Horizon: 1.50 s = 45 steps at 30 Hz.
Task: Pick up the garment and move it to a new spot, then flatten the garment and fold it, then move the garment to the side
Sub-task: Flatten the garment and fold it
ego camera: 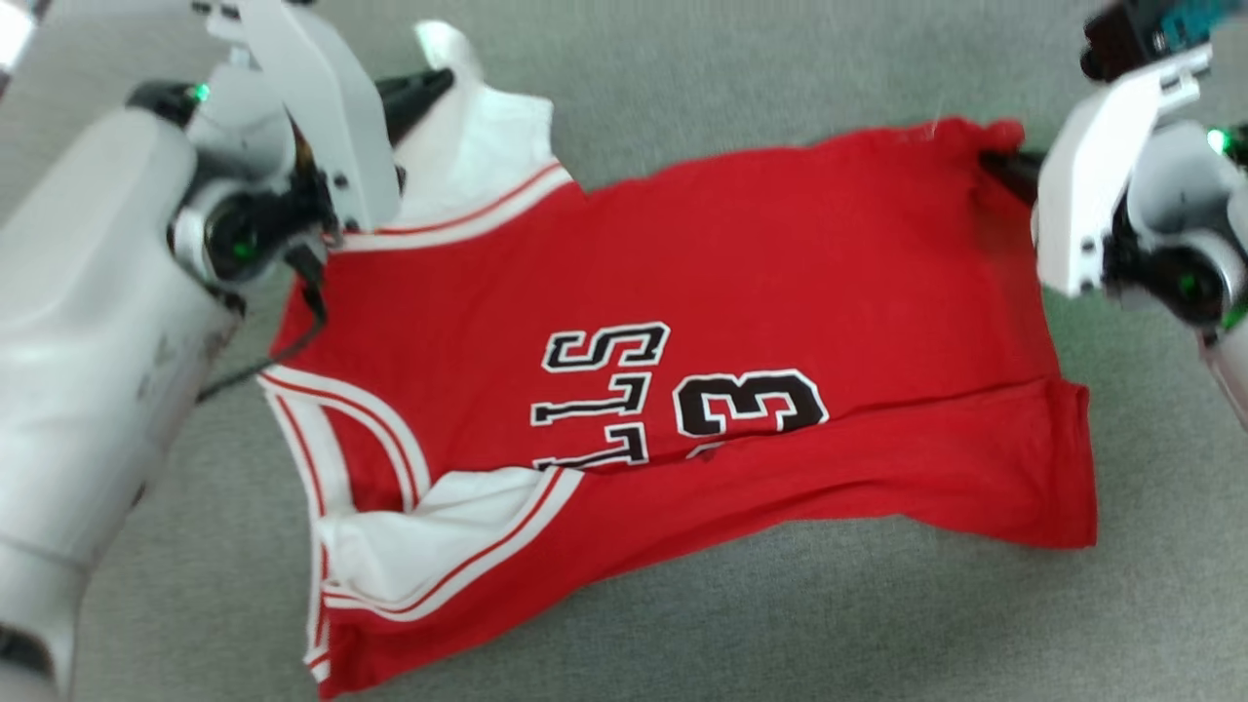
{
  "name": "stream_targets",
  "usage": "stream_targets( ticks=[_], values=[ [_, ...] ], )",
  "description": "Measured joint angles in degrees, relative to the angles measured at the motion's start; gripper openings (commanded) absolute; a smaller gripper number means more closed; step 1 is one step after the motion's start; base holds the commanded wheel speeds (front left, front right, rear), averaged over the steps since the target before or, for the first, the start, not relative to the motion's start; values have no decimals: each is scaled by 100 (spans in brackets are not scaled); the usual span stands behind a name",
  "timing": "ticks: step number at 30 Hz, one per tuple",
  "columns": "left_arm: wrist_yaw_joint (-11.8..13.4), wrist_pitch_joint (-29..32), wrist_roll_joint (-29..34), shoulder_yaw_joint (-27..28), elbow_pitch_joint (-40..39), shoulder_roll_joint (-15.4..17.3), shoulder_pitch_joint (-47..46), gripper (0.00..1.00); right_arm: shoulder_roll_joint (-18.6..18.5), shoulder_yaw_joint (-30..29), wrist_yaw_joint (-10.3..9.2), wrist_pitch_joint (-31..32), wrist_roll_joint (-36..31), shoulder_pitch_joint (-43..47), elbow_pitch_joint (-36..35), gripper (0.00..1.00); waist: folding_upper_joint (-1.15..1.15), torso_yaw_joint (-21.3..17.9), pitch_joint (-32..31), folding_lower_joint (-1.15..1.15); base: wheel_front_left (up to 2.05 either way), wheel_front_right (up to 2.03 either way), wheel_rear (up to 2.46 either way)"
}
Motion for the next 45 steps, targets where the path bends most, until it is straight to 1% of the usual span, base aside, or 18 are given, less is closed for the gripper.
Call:
stream_targets(
  ticks=[4, 8, 11, 15, 17, 22, 24, 28, 31, 35, 38, 40, 41, 42, 43, 44, 45],
  values=[
    [0, -345, -320, -140, -905, 379, 478, 0, -355, 153, 0, -190, 230, 405, -430, 0, 0, 105, -350, 0, 0, 0, 0],
    [-1, -579, -503, -324, -1757, 926, 1098, 0, -757, 237, 0, -253, 372, 857, -820, 0, 0, 216, -669, 0, 0, 0, 0],
    [-1, -818, -705, -320, -2313, 1317, 1599, 0, -1018, 237, 0, -291, 445, 1174, -1109, 0, 0, 308, -858, 0, 0, 0, 0],
    [9, -1232, -849, -256, -2858, 1807, 2357, 0, -1350, 177, 0, -336, 532, 1651, -1454, 0, 0, 451, -1015, 0, 0, 0, 0],
    [67, -1436, -948, -244, -3145, 1980, 2755, 0, -1461, 125, 0, -335, 587, 1863, -1585, 0, 0, 514, -1061, 0, 0, 0, 0],
    [290, -1937, -1140, -254, -3699, 2225, 3622, 0, -1653, -102, 0, -354, 609, 2344, -1819, 0, 0, 626, -1101, 0, 0, 0, 0],
    [386, -2078, -1137, -289, -3861, 2312, 3886, 0, -1691, -202, 0, -332, 610, 2497, -1915, 0, 0, 646, -1079, 0, 0, 0, 0],
    [534, -2404, -1192, -241, -4083, 2353, 4186, 0, -1797, -466, 0, -308, 600, 2817, -2072, 0, 0, 687, -1028, 0, 0, 0, 0],
    [621, -2541, -1133, -270, -4138, 2382, 4342, 0, -1771, -597, 0, -236, 575, 3051, -2142, 0, 0, 695, -987, 0, 0, 0, 0],
    [803, -2650, -914, -383, -4043, 2287, 4415, 0, -1614, -755, 0, -180, 445, 3278, -2150, 0, 0, 680, -931, 0, 0, 0, 0],
    [867, -2706, -829, -424, -3880, 2137, 4417, 0, -1501, -833, 0, -158, 333, 3366, -2150, 0, 0, 667, -881, 0, 0, 0, 0],
    [870, -2704, -810, -445, -3754, 2049, 4398, 5, -1449, -872, 0, -123, 266, 3384, -2150, 0, 0, 662, -852, 0, 0, 0, 0],
    [886, -2695, -758, -468, -3704, 2036, 4380, 9, -1424, -905, 0, -120, 231, 3384, -2149, 0, 0, 658, -842, 0, 0, 0, 0],
    [886, -2696, -738, -472, -3652, 2026, 4368, 16, -1402, -932, 0, -105, 203, 3384, -2149, 0, 0, 653, -835, 0, 0, 0, 0],
    [884, -2696, -726, -478, -3599, 1996, 4352, 24, -1378, -948, 0, -102, 180, 3384, -2148, 0, 0, 647, -830, 0, 0, 0, 0],
    [884, -2697, -721, -483, -3565, 1959, 4337, 41, -1348, -972, 0, -101, 134, 3384, -2146, 22, 0, 644, -829, 0, 0, 0, 0],
    [884, -2699, -714, -486, -3531, 1927, 4327, 49, -1315, -1007, 0, -119, 70, 3384, -2139, 46, 0, 643, -834, 0, 0, 0, 0]
  ],
)
